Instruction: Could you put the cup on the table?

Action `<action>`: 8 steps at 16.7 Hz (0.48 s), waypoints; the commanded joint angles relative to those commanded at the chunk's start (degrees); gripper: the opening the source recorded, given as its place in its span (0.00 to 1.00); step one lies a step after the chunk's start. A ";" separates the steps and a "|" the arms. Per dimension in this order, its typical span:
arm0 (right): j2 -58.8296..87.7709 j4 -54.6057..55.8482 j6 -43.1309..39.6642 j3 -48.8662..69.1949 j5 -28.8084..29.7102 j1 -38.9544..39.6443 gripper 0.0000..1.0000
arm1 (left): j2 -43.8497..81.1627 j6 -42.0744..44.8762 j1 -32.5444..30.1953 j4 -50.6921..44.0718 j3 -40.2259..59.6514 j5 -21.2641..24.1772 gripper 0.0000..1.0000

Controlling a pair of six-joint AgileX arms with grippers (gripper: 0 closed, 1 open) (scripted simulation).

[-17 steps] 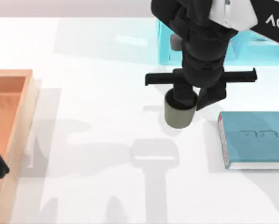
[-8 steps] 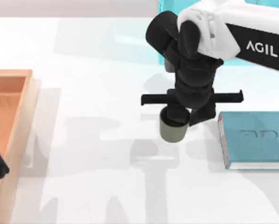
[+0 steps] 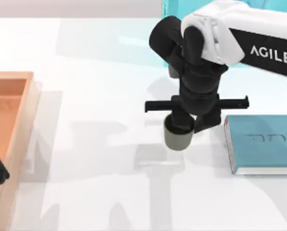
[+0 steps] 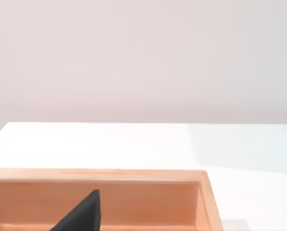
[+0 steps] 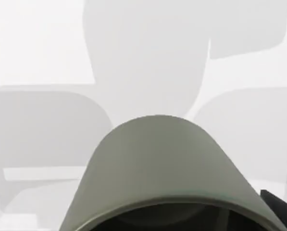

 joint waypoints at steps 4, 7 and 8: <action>0.00 0.00 0.00 0.00 0.00 0.00 0.53 | 0.00 0.00 0.00 0.00 0.00 0.00 1.00; 0.00 0.00 0.00 0.00 0.00 0.00 0.75 | 0.00 0.00 0.00 0.00 0.00 0.00 1.00; 0.00 0.00 0.00 0.00 0.00 0.00 0.83 | 0.00 0.00 0.00 0.00 0.00 0.00 1.00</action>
